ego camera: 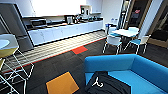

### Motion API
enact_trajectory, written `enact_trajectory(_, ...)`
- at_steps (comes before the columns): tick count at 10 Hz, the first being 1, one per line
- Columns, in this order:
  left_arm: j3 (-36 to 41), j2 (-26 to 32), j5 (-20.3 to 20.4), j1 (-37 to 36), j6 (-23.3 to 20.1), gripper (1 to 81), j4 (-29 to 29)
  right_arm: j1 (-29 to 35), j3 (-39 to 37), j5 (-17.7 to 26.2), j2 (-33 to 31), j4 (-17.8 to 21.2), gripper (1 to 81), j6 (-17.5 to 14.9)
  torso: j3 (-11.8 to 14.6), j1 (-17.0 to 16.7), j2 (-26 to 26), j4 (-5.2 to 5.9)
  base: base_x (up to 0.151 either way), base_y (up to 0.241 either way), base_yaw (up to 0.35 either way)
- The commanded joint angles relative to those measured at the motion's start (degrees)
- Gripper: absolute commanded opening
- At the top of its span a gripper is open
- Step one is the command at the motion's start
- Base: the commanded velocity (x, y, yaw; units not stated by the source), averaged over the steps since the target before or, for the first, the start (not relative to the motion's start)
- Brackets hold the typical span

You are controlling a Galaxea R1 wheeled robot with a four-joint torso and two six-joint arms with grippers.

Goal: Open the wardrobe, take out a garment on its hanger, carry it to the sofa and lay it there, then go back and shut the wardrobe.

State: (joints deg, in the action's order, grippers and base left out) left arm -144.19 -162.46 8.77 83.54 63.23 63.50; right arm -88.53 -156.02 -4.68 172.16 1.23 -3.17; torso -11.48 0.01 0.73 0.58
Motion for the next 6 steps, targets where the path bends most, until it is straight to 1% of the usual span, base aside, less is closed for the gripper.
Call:
enact_trajectory(1,0.0,0.6,-2.3,-1.4,-0.2,81.1,0.9,1.3,0.1,3.7,0.1,-0.1,81.1,0.1,0.0,0.0,0.0,0.02,0.000,0.000,0.294)
enact_trajectory(6,-3.5,-1.6,-2.3,-1.4,-0.4,81.1,1.1,1.3,-0.1,3.7,0.1,-0.1,81.1,0.1,0.0,0.0,0.0,0.00,0.000,0.000,0.294)
